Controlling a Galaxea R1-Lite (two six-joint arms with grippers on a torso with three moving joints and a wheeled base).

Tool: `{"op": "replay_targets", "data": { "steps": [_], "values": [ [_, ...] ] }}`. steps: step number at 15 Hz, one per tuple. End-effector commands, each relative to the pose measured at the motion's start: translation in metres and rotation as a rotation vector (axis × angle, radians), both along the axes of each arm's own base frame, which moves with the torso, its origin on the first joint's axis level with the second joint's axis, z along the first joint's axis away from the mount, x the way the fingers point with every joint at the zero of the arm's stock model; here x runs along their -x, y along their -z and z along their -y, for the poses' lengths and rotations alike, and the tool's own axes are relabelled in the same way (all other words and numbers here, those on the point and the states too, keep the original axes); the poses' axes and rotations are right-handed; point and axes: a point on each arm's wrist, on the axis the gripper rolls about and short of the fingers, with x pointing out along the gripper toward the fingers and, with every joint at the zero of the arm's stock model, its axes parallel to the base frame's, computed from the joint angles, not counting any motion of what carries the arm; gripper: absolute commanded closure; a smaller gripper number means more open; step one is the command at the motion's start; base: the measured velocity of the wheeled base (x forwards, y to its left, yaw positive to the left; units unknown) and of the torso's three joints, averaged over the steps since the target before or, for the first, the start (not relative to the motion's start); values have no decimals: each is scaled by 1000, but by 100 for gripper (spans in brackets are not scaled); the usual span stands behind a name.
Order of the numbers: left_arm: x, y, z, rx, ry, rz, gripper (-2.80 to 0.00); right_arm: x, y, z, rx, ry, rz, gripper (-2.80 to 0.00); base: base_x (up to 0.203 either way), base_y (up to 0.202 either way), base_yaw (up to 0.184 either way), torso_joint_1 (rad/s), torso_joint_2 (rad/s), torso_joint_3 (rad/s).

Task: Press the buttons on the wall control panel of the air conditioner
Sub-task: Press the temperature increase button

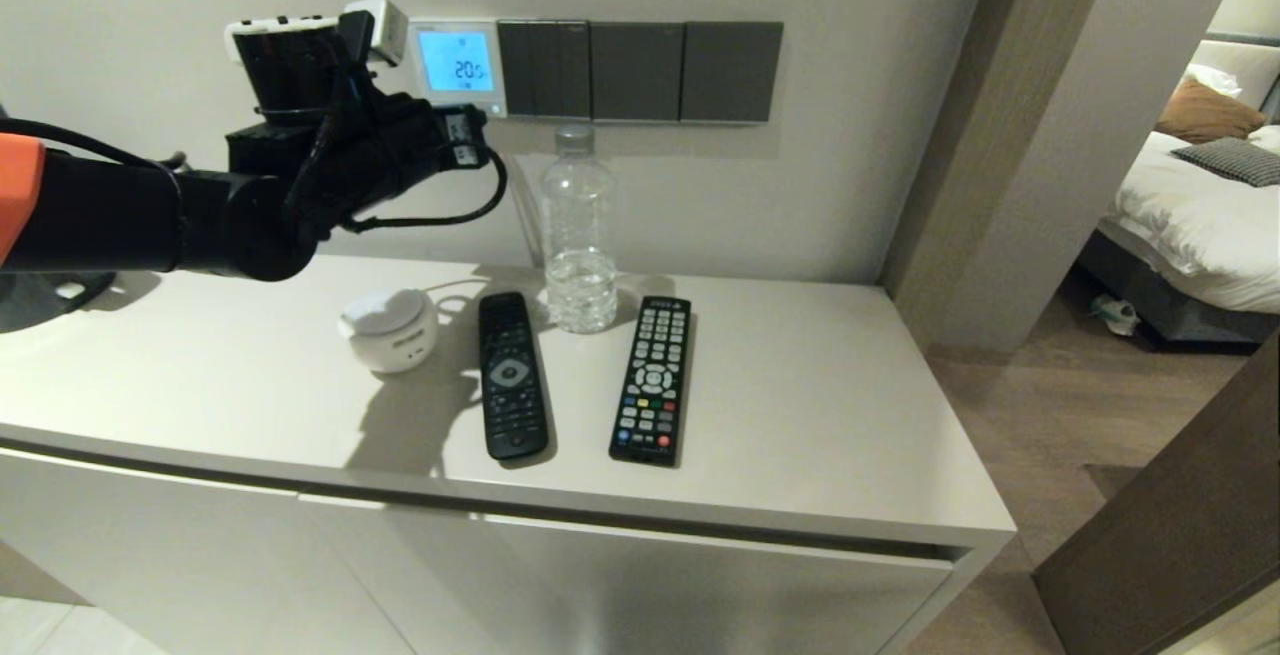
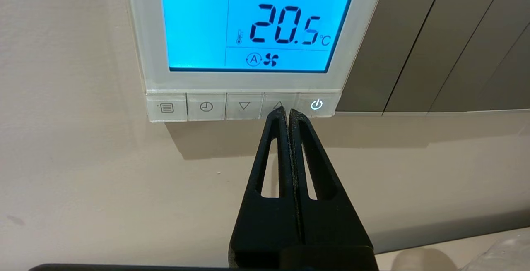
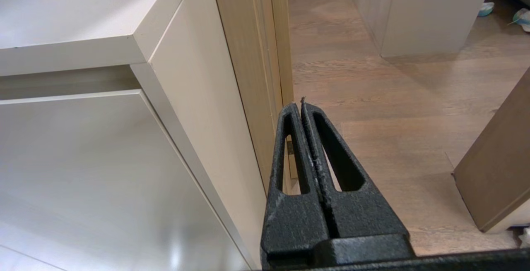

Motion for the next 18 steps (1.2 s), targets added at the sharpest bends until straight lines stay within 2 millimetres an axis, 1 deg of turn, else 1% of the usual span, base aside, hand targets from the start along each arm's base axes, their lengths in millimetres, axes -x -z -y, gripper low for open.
{"op": "replay_targets", "data": {
  "steps": [1,6,10,18],
  "values": [
    [-4,3,-1,0,-4,-3,0,0,0,0,0,0,-3,0,0,0,0,0,0,0],
    [-6,4,-5,1,-15,1,0,0,0,0,0,0,-3,0,0,0,0,0,0,0],
    [-2,5,-5,2,-15,-4,0,0,0,0,0,1,-3,0,0,0,0,0,0,0],
    [0,2,-6,4,-15,4,0,0,0,0,0,0,-3,0,0,0,0,0,0,0]
  ]
}}
